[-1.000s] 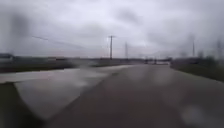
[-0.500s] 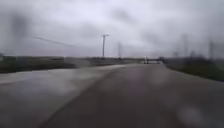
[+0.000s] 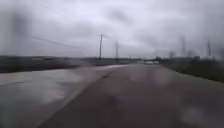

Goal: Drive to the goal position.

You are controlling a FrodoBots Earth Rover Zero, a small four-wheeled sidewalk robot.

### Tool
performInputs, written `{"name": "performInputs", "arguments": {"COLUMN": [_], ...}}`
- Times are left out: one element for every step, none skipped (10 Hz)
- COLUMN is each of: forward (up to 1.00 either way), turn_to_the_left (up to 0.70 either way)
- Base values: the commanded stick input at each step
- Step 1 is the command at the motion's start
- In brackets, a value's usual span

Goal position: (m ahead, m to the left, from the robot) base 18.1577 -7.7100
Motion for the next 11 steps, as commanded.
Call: {"name": "performInputs", "arguments": {"forward": [1.00,1.00,1.00,1.00,1.00,1.00,1.00,1.00,1.00,1.00,1.00], "turn_to_the_left": [-0.01,-0.01,-0.07,-0.10,-0.02,-0.01,-0.01,-0.01,-0.01,-0.01,-0.01]}}
